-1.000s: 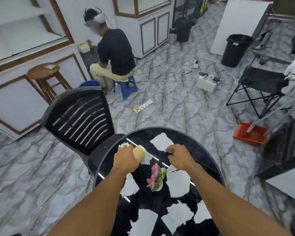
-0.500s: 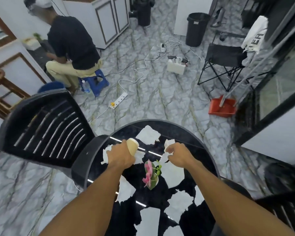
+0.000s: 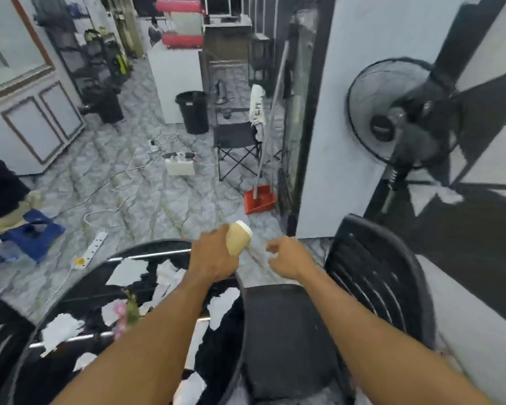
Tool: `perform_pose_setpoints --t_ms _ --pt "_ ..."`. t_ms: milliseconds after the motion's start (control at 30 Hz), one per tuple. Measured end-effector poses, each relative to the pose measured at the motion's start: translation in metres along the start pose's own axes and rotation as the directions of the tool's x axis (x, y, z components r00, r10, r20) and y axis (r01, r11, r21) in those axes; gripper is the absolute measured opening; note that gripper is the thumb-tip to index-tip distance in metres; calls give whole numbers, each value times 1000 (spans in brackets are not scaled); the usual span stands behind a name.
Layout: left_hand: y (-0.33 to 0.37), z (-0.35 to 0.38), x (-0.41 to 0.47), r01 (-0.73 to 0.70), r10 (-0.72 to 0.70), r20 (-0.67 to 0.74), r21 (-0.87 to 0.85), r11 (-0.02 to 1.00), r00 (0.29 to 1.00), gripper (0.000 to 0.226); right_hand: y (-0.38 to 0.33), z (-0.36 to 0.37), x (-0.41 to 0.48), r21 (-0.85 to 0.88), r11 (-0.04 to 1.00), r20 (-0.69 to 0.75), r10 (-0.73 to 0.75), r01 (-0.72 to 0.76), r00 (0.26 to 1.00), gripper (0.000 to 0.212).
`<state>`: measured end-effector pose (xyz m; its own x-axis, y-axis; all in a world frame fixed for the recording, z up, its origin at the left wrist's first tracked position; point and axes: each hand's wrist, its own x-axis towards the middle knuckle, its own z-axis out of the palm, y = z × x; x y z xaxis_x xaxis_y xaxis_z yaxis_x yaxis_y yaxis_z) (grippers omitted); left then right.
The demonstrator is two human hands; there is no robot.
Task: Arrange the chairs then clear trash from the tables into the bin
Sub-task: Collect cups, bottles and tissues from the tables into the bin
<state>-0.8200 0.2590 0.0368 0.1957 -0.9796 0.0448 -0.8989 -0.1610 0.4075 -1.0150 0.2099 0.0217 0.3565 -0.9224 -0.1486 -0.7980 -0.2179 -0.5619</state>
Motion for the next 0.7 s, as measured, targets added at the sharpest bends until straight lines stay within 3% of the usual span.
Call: perform_pose_setpoints --t_ms 133,233,433,700 --pt "143 49 -19 -225 234 55 -124 966 971 67 93 -84 -89 20 989 -119 145 -144 982 31" --pt "246 84 -41 -389 413 123 -176 904 903 58 168 -137 -168 30 947 -221 317 -319 922 29" --pt "419 163 -108 -675 720 243 -249 694 650 74 288 -190 -322 165 801 -418 585 -575 695 39" --pt "570 270 -203 -844 871 394 -321 430 294 71 395 -181 -478 403 520 -359 847 -753 393 40"
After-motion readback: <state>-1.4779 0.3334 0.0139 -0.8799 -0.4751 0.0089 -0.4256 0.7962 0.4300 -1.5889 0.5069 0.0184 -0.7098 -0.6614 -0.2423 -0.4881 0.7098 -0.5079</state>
